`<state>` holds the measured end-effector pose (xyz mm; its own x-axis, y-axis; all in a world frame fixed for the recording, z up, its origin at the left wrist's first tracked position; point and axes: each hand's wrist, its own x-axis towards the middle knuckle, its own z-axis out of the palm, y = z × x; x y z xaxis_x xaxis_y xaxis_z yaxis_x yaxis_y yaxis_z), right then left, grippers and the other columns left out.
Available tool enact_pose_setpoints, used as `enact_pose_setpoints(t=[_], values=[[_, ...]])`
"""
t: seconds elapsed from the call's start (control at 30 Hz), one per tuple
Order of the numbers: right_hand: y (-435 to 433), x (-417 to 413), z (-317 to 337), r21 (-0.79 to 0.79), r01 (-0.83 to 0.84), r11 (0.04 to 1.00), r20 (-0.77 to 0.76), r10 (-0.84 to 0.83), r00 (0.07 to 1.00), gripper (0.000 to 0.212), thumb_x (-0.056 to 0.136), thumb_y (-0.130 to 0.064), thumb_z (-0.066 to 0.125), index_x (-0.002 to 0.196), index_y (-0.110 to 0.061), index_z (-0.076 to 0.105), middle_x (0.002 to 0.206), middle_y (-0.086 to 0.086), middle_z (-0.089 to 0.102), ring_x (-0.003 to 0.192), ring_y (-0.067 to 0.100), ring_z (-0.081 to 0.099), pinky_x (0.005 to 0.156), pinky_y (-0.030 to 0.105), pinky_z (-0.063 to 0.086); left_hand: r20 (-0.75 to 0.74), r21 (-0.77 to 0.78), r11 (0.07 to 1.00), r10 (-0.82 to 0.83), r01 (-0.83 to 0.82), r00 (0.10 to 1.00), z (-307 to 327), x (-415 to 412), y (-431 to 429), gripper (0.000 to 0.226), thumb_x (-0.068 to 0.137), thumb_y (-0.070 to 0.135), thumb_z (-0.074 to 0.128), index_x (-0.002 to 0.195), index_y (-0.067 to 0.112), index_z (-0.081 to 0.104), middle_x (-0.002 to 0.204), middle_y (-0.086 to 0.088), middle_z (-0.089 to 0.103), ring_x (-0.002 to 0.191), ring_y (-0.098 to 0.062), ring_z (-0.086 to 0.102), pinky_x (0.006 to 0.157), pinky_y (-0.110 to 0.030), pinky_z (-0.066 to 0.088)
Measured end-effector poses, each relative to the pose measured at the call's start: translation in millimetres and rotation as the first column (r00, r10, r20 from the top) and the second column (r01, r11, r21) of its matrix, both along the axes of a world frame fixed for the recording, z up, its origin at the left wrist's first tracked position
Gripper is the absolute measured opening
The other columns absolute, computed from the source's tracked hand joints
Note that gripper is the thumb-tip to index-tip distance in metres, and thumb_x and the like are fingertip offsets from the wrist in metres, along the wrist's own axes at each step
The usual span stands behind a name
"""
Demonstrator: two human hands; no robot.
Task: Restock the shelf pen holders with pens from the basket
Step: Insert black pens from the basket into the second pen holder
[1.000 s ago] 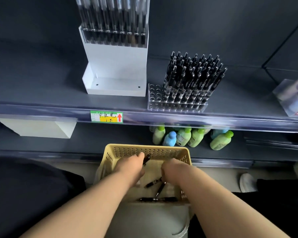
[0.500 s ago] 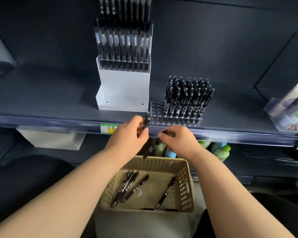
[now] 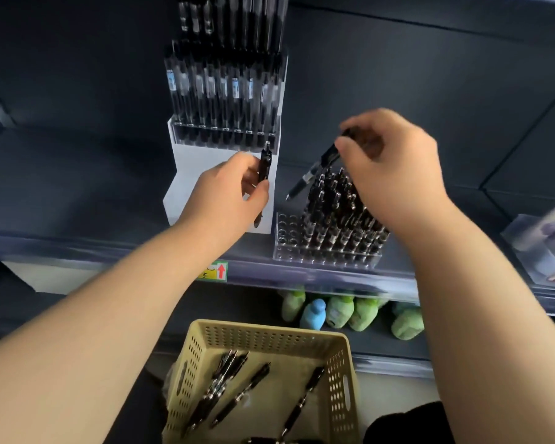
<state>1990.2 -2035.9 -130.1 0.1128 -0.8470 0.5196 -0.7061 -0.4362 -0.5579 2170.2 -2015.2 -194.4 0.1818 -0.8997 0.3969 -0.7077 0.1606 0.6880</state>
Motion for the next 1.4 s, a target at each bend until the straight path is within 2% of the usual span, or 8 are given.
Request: enact_pose_setpoints(t=[0.07,0.13,0.23,0.43,0.53,0.83,1.03,1.4], values=[[-12.1,2.5,2.5,-0.013,0.018,1.000,-0.020,-0.018,1.000,0.016,0.088,-0.026,0.059,0.104,-0.026,0.064,0.077,-0.018,0.055,0.078,0.007,0.054,0.075,0.019,0.042,-0.030,-0.015,1.000,-0.010,0.009,0.999,-7.4,-0.2,-5.4,0.013,0.089,0.022,0.060,0.099,0.027,0.054,0.082,0.020,0.056,0.082,-0.007,0.058,0.073,-0.015,0.045],[-24.0,6.1,-0.8,0.005,0.022,1.000,-0.063,-0.022,0.998,0.016,0.088,-0.028,0.059,0.103,-0.026,0.063,0.081,-0.013,0.059,0.081,0.011,0.056,0.077,0.025,0.047,-0.028,-0.001,0.999,-0.041,0.041,0.999,-12.9,-1.9,-12.2,0.015,0.089,0.022,0.061,0.099,0.029,0.053,0.083,0.018,0.057,0.085,-0.008,0.059,0.078,-0.021,0.048],[-37.0,13.0,-8.0,0.057,0.029,0.998,-0.159,-0.020,0.987,0.017,0.088,-0.028,0.058,0.104,-0.025,0.064,0.085,-0.009,0.062,0.082,0.015,0.059,0.075,0.028,0.050,0.023,-0.002,0.996,-0.088,0.088,0.996,-11.5,-4.9,-24.5,0.016,0.088,0.022,0.062,0.103,0.021,0.058,0.087,0.012,0.060,0.085,-0.008,0.058,0.082,-0.024,0.049],[-53.5,24.2,-19.2,0.089,0.061,0.994,-0.314,-0.030,0.949,0.019,0.088,-0.027,0.057,0.105,-0.022,0.064,0.096,0.000,0.067,0.088,0.025,0.061,0.077,0.036,0.053,-0.100,-0.013,0.997,-0.075,0.074,0.992,-8.7,-8.6,-37.1,0.014,0.087,0.022,0.064,0.094,0.026,0.053,0.081,0.017,0.059,0.080,0.002,0.058,0.070,-0.007,0.042],[-56.4,28.5,-24.4,0.088,0.065,0.994,-0.358,-0.030,0.933,0.020,0.088,-0.026,0.056,0.105,-0.021,0.064,0.096,0.001,0.066,0.093,0.027,0.059,0.083,0.039,0.049,-0.130,-0.041,0.996,-0.089,0.084,0.987,-6.4,-14.2,-35.8,0.015,0.086,0.020,0.065,0.092,0.026,0.052,0.079,0.016,0.059,0.079,0.003,0.058,0.070,-0.006,0.041],[-58.1,36.2,-32.4,0.045,0.057,0.997,-0.420,-0.033,0.907,0.019,0.088,-0.024,0.055,0.104,-0.019,0.064,0.092,0.002,0.067,0.092,0.028,0.059,0.084,0.038,0.047,-0.095,-0.061,0.994,-0.101,0.095,0.990,-5.9,-14.4,-30.0,0.014,0.085,0.021,0.064,0.097,0.020,0.058,0.081,0.014,0.061,0.079,-0.006,0.060,0.073,-0.010,0.044],[-60.6,37.5,-35.2,0.053,0.071,0.996,-0.452,-0.039,0.891,0.025,0.089,-0.021,0.053,0.111,-0.023,0.064,0.103,0.001,0.069,0.104,0.029,0.057,0.092,0.037,0.042,-0.077,-0.077,0.994,-0.083,0.077,0.994,-5.9,-8.6,-26.9,0.015,0.085,0.021,0.064,0.100,0.018,0.059,0.082,0.011,0.063,0.080,-0.007,0.061,0.074,-0.012,0.046],[-65.6,38.1,-39.6,0.025,0.106,0.994,-0.489,-0.080,0.868,0.025,0.088,-0.016,0.052,0.101,-0.027,0.070,0.097,-0.001,0.070,0.101,0.028,0.056,0.088,0.034,0.036,-0.111,-0.083,0.993,-0.091,0.082,0.990,-8.4,-10.0,-23.6,0.014,0.086,0.021,0.064,0.099,0.019,0.059,0.083,0.013,0.062,0.079,-0.006,0.061,0.074,-0.012,0.045]])
